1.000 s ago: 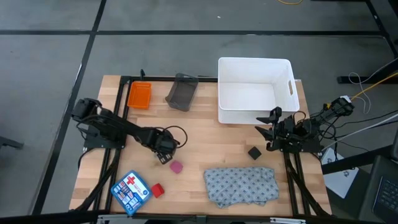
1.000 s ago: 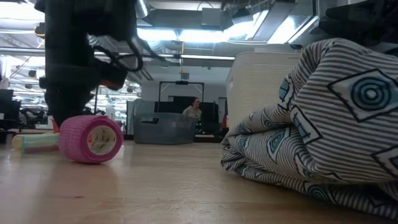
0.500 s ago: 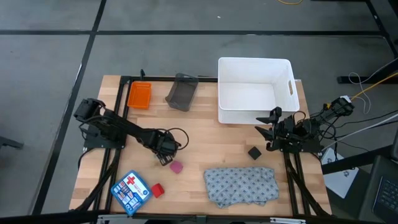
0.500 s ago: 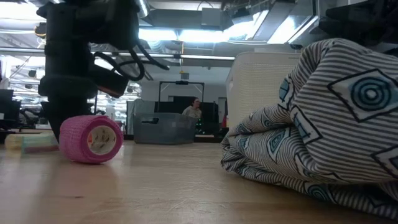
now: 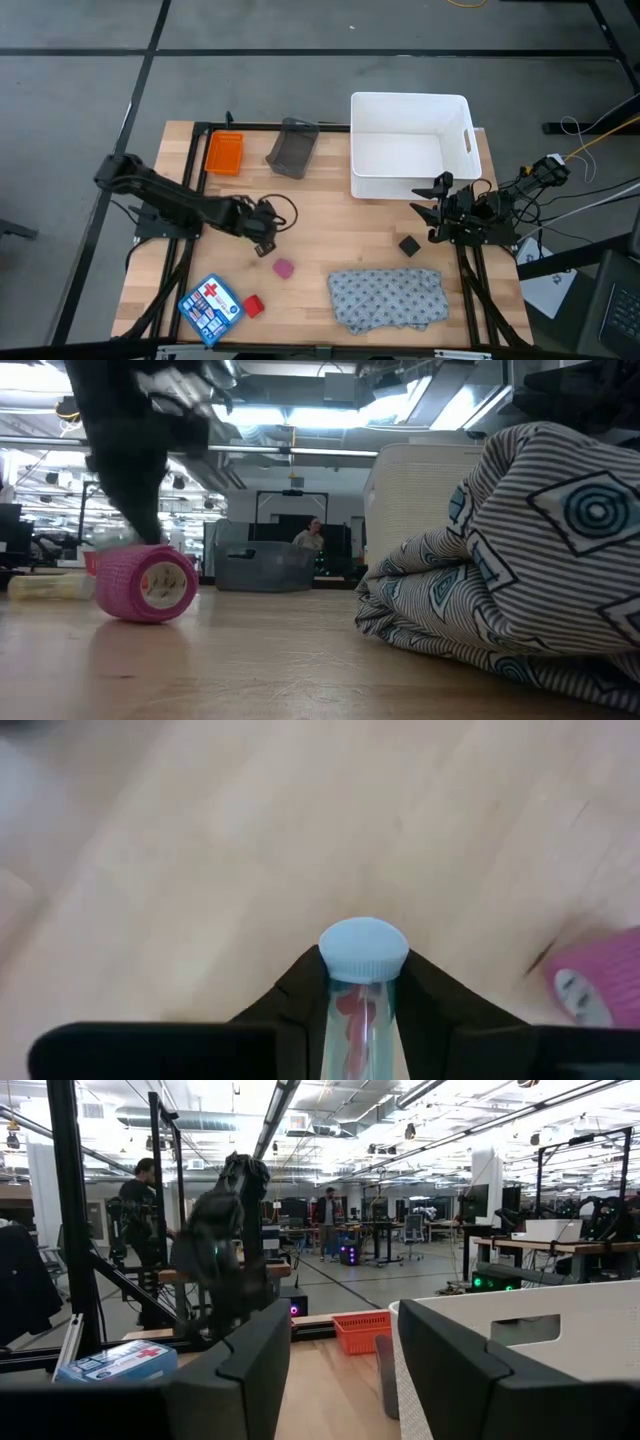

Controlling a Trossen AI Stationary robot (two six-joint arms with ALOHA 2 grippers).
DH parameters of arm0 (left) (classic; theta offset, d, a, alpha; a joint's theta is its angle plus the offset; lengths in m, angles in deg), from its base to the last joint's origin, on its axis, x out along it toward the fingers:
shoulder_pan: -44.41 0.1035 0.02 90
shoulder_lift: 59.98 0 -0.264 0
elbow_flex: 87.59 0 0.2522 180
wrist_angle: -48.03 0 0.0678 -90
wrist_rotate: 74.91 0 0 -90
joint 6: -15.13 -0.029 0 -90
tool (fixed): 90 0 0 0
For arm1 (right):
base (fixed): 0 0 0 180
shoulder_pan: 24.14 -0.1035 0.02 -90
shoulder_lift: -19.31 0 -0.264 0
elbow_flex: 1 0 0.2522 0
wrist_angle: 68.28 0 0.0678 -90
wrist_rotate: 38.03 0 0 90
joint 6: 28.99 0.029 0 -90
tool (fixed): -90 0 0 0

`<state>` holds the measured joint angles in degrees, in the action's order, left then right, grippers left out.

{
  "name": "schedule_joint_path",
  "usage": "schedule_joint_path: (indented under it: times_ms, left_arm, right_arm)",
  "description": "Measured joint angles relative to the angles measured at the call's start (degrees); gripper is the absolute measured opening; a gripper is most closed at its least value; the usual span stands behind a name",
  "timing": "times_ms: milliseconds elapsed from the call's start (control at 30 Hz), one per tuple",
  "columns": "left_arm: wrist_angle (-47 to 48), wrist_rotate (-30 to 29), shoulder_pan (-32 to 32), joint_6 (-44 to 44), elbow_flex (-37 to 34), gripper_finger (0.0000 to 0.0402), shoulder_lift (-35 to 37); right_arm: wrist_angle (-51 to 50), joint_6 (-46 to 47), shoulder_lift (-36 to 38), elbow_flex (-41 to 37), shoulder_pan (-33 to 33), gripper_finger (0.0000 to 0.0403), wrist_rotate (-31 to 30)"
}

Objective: Pick & place medical supplies in basket/bin
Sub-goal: Put the blue pill bottle into the orange bin

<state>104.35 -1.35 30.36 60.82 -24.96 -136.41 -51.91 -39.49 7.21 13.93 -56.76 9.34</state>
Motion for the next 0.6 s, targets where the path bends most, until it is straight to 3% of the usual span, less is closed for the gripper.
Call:
schedule_joint_path:
  times_ms: [267, 600]
  left_arm:
    - [7.48, -18.33, 0.59, -3.63, 0.07, 0.0081, 15.97]
    - [16.72, -41.89, 7.84, -7.1, 0.11, 0.0085, 31.25]
  right_arm:
    - [-0.02, -0.01, 0.0, 0.0, 0.0, 0.0187, 0.02]
    - [-0.09, -0.02, 0.0, 0.0, 0.02, 0.0187, 0.02]
